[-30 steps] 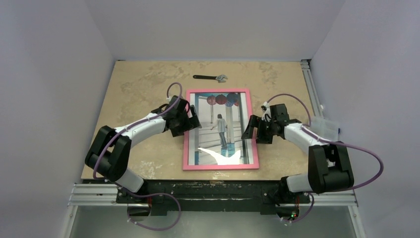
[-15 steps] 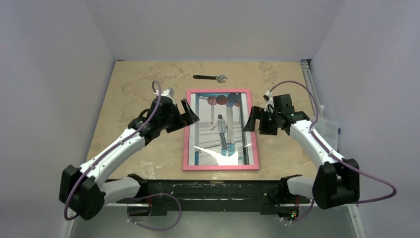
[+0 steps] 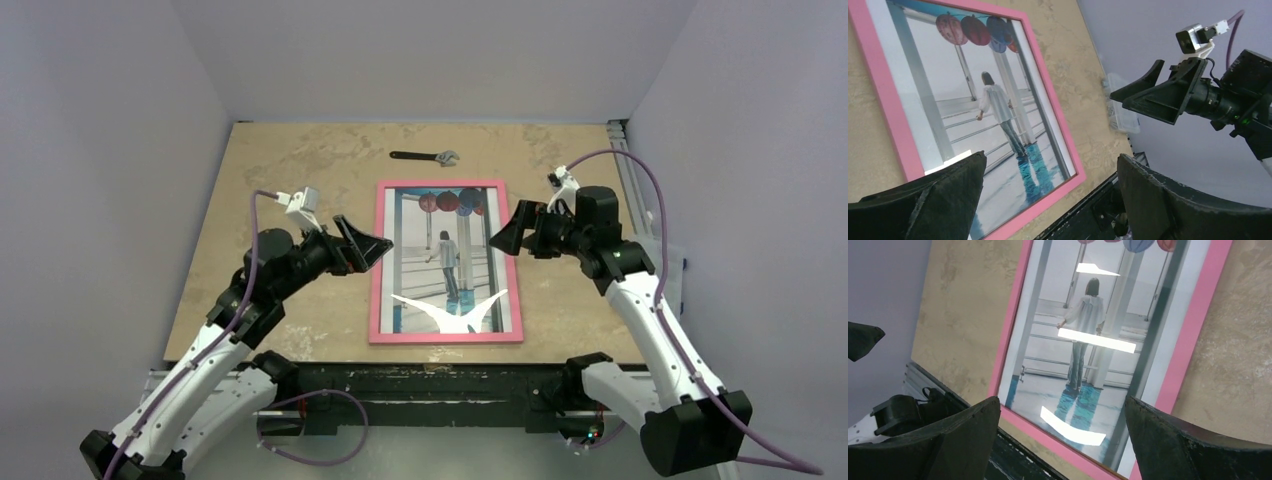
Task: Put the photo into the frame
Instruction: Reset both arms
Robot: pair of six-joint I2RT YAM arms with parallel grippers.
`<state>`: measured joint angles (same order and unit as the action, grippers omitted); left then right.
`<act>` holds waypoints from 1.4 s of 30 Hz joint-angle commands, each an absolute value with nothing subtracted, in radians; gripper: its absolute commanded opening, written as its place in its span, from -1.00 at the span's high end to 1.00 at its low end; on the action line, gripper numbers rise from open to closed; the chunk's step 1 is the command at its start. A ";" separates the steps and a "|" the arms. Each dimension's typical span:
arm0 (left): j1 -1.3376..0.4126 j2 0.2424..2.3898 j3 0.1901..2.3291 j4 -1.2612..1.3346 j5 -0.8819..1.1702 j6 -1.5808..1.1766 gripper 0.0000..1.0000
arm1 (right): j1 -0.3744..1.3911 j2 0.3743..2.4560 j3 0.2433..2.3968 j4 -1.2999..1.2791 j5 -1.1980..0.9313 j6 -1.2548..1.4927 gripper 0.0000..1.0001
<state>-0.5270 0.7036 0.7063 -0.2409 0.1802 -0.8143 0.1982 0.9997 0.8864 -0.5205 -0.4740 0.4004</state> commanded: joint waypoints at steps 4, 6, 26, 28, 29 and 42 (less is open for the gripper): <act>-0.529 0.581 0.627 -0.108 0.181 -0.695 -1.00 | 0.199 0.899 0.842 -0.363 -0.376 0.425 -0.88; -0.527 0.539 0.591 -0.128 0.111 -0.646 -1.00 | 0.199 0.865 0.805 -0.322 -0.295 0.423 -0.89; -0.088 0.560 0.368 0.041 -0.112 -0.431 -1.00 | 0.199 0.745 0.438 0.153 0.338 0.326 -0.83; -0.063 0.609 0.387 0.058 -0.116 -0.422 -1.00 | 0.199 0.768 0.410 0.200 0.371 0.311 -0.83; -0.057 0.634 0.395 0.073 -0.124 -0.414 -1.00 | 0.199 0.782 0.394 0.228 0.379 0.299 -0.82; -0.043 0.901 0.270 0.491 -0.326 -0.246 -1.00 | 0.167 1.138 0.213 0.844 0.457 0.172 -0.86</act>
<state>-0.0547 0.8284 0.3340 0.2249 -0.2653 -0.3275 0.1940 1.0435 0.2100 0.5369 0.4114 0.2092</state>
